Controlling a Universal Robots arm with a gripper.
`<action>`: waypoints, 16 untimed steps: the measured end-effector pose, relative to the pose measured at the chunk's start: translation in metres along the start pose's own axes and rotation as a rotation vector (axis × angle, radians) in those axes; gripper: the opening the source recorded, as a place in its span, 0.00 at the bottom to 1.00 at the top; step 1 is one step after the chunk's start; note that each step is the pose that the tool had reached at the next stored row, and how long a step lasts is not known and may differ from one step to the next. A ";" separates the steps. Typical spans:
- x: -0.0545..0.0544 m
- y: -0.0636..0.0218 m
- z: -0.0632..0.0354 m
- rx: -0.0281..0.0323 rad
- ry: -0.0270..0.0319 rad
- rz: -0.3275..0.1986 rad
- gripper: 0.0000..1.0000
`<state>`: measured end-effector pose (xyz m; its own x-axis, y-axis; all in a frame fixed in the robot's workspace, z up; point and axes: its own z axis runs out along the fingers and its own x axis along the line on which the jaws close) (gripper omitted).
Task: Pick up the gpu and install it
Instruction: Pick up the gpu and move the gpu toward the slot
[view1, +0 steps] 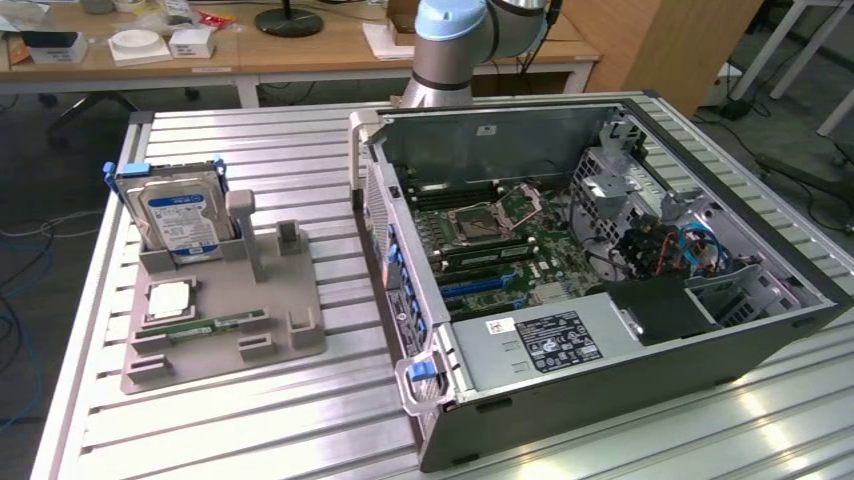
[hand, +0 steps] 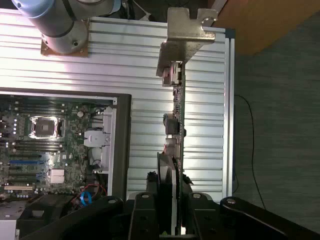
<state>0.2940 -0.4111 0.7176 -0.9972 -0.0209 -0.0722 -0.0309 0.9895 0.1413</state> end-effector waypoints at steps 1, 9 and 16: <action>0.000 0.0000 0.0000 0.0000 0.0000 0.000 0.27; 0.000 0.0000 0.0000 0.0000 0.0000 0.000 0.27; 0.000 -0.0017 0.0021 -0.0003 0.0120 0.002 0.27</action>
<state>0.2941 -0.4125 0.7153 -0.9980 -0.0208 -0.0601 -0.0291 0.9895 0.1418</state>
